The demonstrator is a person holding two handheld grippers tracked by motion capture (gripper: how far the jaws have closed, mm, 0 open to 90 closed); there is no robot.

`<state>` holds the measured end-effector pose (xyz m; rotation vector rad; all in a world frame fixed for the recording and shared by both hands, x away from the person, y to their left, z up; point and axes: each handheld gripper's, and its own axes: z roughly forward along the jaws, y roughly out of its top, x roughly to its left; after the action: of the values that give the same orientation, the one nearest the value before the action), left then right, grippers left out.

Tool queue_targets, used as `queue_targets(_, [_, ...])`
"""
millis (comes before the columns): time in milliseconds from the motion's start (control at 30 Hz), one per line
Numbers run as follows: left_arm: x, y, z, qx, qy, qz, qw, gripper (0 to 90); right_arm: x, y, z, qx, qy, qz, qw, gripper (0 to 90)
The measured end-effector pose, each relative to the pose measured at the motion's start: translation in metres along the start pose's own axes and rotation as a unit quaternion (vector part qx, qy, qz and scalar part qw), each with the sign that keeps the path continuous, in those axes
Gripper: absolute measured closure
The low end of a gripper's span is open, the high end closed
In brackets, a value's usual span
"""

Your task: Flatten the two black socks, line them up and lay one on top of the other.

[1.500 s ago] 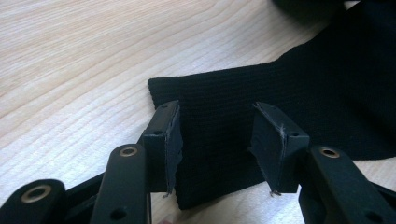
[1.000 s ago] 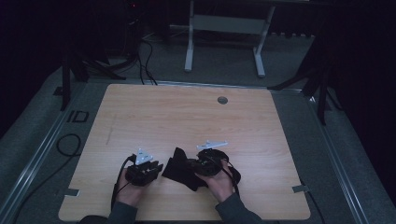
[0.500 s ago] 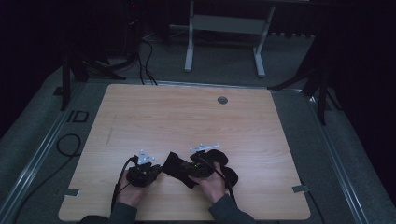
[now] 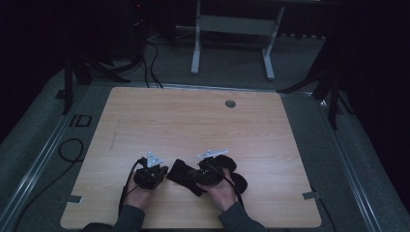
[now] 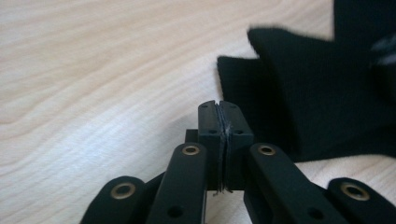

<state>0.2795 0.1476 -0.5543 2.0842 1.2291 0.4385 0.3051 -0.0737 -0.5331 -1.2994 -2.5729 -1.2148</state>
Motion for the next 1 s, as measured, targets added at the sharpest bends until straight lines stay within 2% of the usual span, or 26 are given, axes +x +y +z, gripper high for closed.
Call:
queue_targets(133, [-0.006, -0.003, -0.001, 0.007, -0.006, 0.009, 0.9999, 90.0, -0.003, 0.005, -0.008, -0.015, 0.000, 0.005, 0.9999, 82.7])
queue_targets(200, [-0.009, -0.004, -0.001, 0.007, -0.007, 0.006, 0.9999, 90.0, -0.003, 0.009, -0.016, -0.028, 0.003, 0.007, 0.9996, 82.6])
queue_targets(267, [-0.010, -0.005, -0.002, 0.009, -0.008, 0.009, 0.9999, 90.0, -0.001, 0.014, -0.028, -0.046, 0.003, 0.007, 0.9989, 82.7])
queue_targets(300, [-0.010, -0.005, -0.002, 0.009, -0.008, 0.009, 0.9999, 90.0, -0.001, 0.014, -0.028, -0.046, 0.003, 0.007, 0.9989, 82.7])
queue_targets(367, [-0.011, -0.007, -0.002, 0.012, -0.009, 0.006, 0.9999, 90.0, 0.005, 0.018, -0.044, -0.072, 0.003, 0.006, 0.9974, 82.7])
queue_targets(400, [-0.011, -0.007, -0.002, 0.013, -0.010, 0.005, 0.9999, 90.0, 0.007, 0.018, -0.046, -0.075, 0.004, 0.006, 0.9971, 82.7])
queue_targets(500, [-0.012, -0.007, -0.002, 0.013, -0.009, 0.004, 0.9999, 90.0, 0.012, 0.013, -0.042, -0.063, 0.001, 0.004, 0.9980, 82.7])
queue_targets(567, [-0.013, -0.008, -0.002, 0.012, -0.010, 0.003, 0.9999, 90.0, 0.012, 0.005, -0.025, -0.038, -0.004, 0.005, 0.9992, 82.7])
queue_targets(633, [-0.013, -0.008, -0.003, 0.013, -0.010, 0.007, 0.9998, 90.0, 0.009, 0.002, -0.012, -0.024, 0.002, 0.019, 0.9995, 82.8])
queue_targets(700, [-0.014, -0.009, -0.003, 0.012, -0.009, 0.008, 0.9999, 90.0, 0.007, 0.000, -0.003, -0.011, -0.004, 0.026, 0.9996, 82.9])
queue_targets(800, [-0.015, -0.009, -0.003, 0.014, -0.009, 0.011, 0.9998, 90.0, 0.007, -0.001, 0.005, -0.001, -0.015, 0.026, 0.9995, 83.0])
queue_targets(1000, [-0.015, -0.009, -0.003, 0.014, -0.011, 0.008, 0.9998, 90.0, 0.009, -0.005, 0.008, 0.005, -0.008, 0.024, 0.9997, 82.9])
